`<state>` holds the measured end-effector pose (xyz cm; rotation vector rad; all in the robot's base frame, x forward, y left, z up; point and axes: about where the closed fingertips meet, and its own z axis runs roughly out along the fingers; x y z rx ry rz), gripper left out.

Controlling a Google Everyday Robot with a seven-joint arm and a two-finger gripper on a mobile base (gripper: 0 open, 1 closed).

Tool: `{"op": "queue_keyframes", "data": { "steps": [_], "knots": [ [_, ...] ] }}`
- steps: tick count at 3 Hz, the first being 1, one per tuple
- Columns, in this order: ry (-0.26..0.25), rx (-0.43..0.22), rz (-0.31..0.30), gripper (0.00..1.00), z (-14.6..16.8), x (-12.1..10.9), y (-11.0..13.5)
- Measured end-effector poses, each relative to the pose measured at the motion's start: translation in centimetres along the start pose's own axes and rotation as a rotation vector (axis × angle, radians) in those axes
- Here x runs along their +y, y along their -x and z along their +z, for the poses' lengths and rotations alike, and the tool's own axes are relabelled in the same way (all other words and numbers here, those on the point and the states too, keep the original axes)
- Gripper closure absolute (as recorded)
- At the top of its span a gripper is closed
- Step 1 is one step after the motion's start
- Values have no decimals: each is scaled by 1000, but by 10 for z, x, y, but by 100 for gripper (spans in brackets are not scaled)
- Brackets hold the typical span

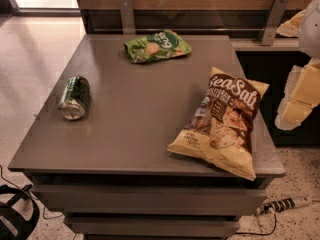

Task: Place green can upright

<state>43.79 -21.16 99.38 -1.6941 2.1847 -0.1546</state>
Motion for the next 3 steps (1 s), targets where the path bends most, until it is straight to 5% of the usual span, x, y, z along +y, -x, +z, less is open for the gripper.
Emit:
{"op": "queue_keyframes", "data": {
  "steps": [2, 3],
  "knots": [
    [-2, -35, 22, 0, 2, -11, 19],
    [50, -134, 110, 0, 22, -26, 70]
  ]
}}
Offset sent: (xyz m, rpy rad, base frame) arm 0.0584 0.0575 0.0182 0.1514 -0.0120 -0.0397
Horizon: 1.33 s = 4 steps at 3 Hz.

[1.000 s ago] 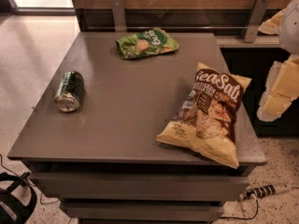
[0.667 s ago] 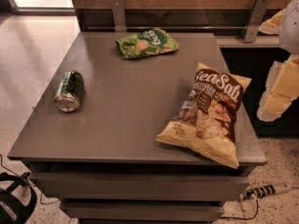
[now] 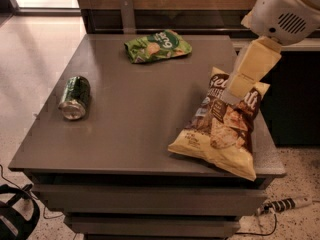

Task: Place green can upright

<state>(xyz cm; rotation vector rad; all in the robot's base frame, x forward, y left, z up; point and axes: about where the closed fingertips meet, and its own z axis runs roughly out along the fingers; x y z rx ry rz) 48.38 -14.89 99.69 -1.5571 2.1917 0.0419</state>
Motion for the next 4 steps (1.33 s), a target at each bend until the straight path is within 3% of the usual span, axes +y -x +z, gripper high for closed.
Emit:
{"op": "queue_keyframes", "data": {
  "steps": [1, 2, 3, 4],
  "knots": [
    [51, -100, 130, 0, 27, -10, 46],
    [53, -121, 225, 0, 33, -11, 86],
    [58, -122, 300, 0, 32, -9, 90],
    [61, -131, 297, 0, 37, -8, 98]
  ]
}}
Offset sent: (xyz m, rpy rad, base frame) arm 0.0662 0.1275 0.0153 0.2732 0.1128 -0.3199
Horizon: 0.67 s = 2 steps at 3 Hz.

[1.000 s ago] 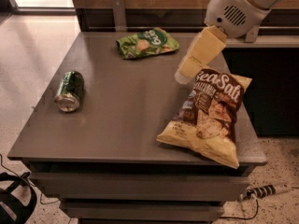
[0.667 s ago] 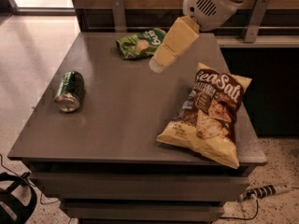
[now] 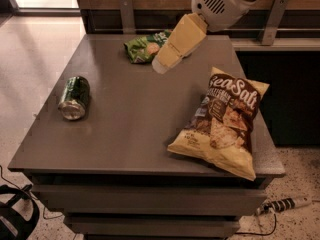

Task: Place green can upright

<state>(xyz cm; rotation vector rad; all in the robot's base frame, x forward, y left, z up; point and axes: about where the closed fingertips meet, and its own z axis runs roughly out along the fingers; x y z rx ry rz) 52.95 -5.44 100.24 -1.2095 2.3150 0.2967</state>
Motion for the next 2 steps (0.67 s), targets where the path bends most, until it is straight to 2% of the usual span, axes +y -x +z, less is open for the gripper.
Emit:
{"op": "queue_keyframes", "data": {
  "steps": [1, 2],
  "knots": [
    [-10, 20, 18, 0, 21, 18, 18],
    [-36, 101, 71, 0, 45, 37, 36]
  ]
}}
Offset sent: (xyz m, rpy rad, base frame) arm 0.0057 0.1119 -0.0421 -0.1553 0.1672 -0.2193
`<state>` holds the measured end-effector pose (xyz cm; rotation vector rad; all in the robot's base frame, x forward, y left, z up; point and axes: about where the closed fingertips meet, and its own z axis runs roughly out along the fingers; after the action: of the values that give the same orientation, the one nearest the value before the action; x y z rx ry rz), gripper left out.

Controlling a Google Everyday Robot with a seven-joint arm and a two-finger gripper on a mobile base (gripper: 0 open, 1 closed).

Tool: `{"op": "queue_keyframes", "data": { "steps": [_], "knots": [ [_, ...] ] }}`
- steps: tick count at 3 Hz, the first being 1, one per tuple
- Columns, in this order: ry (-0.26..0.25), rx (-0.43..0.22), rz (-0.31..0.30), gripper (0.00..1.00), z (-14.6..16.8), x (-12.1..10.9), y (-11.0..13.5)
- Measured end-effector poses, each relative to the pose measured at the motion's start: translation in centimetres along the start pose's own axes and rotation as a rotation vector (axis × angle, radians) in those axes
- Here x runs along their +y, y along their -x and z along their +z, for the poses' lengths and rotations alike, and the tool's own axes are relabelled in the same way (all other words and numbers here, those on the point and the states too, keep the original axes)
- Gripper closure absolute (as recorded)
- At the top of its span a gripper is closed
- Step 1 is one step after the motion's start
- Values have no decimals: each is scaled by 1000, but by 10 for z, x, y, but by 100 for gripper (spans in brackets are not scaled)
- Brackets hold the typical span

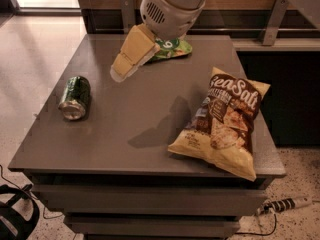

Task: Place green can upright

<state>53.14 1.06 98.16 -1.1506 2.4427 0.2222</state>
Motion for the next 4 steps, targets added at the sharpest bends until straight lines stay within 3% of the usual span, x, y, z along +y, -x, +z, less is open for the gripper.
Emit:
{"op": "queue_keyframes", "data": {
  "steps": [1, 2, 3, 4],
  "knots": [
    [-17, 77, 89, 0, 29, 6, 21],
    [1, 114, 145, 0, 59, 3, 45],
    [32, 131, 181, 0, 88, 6, 65],
    [29, 137, 198, 0, 107, 23, 80]
  ]
}}
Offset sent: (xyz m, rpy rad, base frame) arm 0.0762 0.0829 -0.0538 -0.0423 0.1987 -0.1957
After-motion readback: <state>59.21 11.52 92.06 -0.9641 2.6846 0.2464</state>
